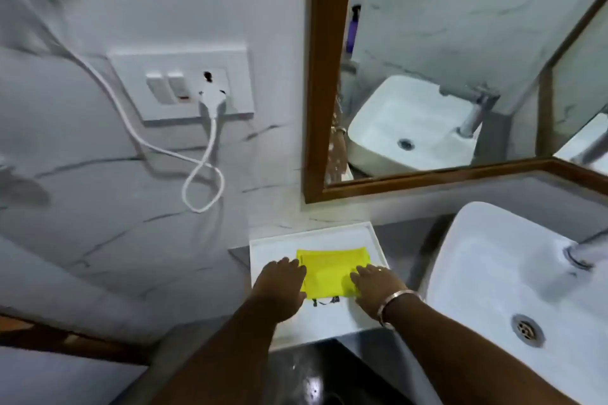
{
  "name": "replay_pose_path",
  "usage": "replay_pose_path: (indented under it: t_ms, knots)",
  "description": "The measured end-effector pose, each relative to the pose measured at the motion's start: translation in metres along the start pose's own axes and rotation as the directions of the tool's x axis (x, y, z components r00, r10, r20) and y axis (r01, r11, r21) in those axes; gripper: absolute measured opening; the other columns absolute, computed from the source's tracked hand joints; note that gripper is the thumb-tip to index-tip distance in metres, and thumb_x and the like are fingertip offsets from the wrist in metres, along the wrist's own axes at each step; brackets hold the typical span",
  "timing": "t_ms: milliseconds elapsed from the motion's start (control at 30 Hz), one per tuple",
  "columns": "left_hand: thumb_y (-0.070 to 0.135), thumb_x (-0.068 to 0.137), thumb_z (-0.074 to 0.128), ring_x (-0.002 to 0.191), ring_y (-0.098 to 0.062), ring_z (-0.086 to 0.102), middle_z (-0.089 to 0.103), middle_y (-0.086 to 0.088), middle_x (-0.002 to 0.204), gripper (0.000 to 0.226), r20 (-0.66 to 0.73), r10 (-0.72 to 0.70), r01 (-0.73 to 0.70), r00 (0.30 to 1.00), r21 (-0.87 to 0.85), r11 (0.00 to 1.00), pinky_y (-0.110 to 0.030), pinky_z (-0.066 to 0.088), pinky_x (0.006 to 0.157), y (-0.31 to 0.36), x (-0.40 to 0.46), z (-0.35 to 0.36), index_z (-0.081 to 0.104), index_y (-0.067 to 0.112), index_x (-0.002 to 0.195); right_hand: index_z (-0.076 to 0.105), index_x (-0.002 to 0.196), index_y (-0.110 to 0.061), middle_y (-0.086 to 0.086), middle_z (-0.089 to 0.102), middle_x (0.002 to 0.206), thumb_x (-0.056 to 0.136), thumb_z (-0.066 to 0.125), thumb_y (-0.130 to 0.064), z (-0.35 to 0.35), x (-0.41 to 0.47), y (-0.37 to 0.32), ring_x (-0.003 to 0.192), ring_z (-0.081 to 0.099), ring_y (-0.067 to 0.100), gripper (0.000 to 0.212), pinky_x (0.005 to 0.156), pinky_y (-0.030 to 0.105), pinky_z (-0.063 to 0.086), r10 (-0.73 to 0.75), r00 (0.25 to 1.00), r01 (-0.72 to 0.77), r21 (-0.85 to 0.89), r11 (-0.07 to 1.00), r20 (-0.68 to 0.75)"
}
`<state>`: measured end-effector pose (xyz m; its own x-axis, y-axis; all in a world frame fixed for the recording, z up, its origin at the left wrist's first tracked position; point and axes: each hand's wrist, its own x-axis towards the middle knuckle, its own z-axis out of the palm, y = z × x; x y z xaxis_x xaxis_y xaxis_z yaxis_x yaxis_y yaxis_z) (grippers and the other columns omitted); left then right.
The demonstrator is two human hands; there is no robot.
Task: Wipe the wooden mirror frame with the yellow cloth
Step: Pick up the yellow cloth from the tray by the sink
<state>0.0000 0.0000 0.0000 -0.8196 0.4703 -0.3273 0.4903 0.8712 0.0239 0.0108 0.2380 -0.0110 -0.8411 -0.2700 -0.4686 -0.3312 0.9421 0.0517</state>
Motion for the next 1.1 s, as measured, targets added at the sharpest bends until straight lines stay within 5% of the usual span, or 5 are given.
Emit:
replay_pose_path:
  t_ms: [233,533,667,800,1100]
  knots:
    - [0.037,0.101,0.052,0.146,-0.032,0.026,0.029,-0.014,0.16,0.056,0.079,0.169,-0.17,0.983,0.009,0.985,-0.045,0.034,0.114,-0.009,0.061,0.049,0.04,0.01,0.148,0.018,0.149,-0.01,0.015,0.011,0.161,0.1,0.032,-0.018,0.047,0.057,0.007,0.146,0.02,0.035,0.052,0.113,0.045,0.031,0.03,0.997,-0.034,0.065,0.997,0.069]
    - [0.052,0.088,0.06,0.132,-0.033,0.042,0.05,-0.012,0.141,0.054,0.009,0.278,-0.277,0.961,0.132,0.952,-0.053,0.028,0.113,-0.024,0.082,0.068,0.059,0.014,0.126,0.027,0.14,0.004,0.032,0.018,0.154,0.097,0.029,-0.01,0.06,0.079,0.003,0.138,0.028,0.048,0.045,0.098,0.052,0.044,0.019,0.998,-0.013,-0.088,0.996,0.062]
    - [0.031,0.092,0.055,0.117,-0.035,0.059,0.066,-0.013,0.121,0.028,-0.047,0.294,-0.285,0.955,0.144,0.948,-0.046,0.043,0.103,-0.023,0.08,0.064,0.068,0.014,0.11,0.036,0.134,-0.003,0.026,0.032,0.15,0.094,0.031,-0.006,0.056,0.076,0.002,0.132,0.042,0.042,0.04,0.09,0.047,0.048,0.029,0.999,-0.027,-0.062,0.998,0.019]
    - [0.022,0.09,0.054,0.085,-0.034,0.066,0.069,-0.009,0.091,0.019,-0.192,0.249,-0.256,0.949,-0.01,0.967,-0.036,0.051,0.068,-0.029,0.064,0.009,0.066,0.014,0.102,0.046,0.112,-0.013,0.015,0.068,0.105,0.089,0.037,-0.011,0.017,0.045,-0.006,0.093,0.066,0.034,0.025,0.064,0.035,0.04,0.1,0.994,-0.097,0.048,0.994,-0.053]
    - [0.036,0.101,0.048,0.106,-0.026,0.058,0.061,0.0,0.114,0.021,-0.523,0.134,-0.219,0.842,-0.104,0.97,-0.041,0.049,0.08,-0.037,0.016,-0.167,0.058,0.026,0.117,0.052,0.102,-0.014,0.014,0.067,0.103,0.086,0.037,-0.048,-0.147,-0.041,-0.01,0.096,0.061,0.036,0.04,0.075,0.041,0.047,0.244,0.878,-0.114,0.315,0.942,-0.413]
